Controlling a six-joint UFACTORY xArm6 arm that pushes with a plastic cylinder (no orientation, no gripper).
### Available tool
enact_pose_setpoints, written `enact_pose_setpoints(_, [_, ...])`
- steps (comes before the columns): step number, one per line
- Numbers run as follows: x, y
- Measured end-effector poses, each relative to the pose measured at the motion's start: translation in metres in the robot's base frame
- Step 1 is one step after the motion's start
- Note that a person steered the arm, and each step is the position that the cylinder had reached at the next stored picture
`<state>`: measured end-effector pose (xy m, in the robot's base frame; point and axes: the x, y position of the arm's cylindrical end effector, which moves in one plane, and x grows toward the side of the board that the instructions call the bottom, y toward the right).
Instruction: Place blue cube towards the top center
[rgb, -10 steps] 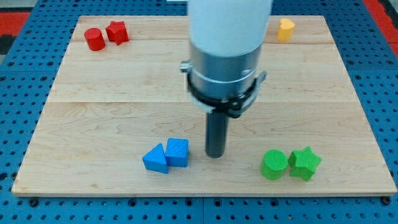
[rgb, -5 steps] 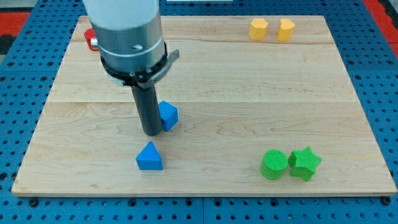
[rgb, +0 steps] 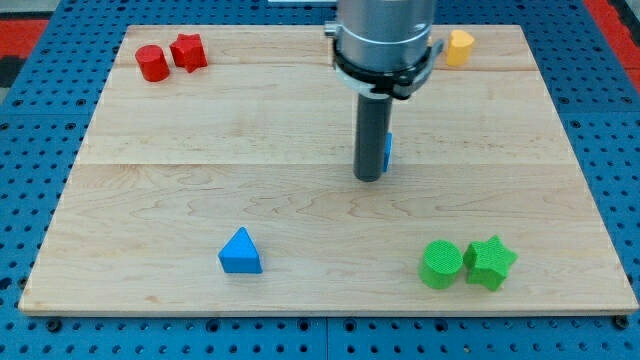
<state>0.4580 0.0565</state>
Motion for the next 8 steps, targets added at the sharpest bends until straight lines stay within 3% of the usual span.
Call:
enact_pose_setpoints(3, [-0.082,0.052])
enact_pose_setpoints(4, [-0.138,0.043])
enact_pose_setpoints(5, [-0.168,-0.004])
enact_pose_setpoints(6, [-0.195,-0.014])
enact_pose_setpoints(7, [-0.198,0.022])
enact_pose_setpoints(8, [-0.206,0.006])
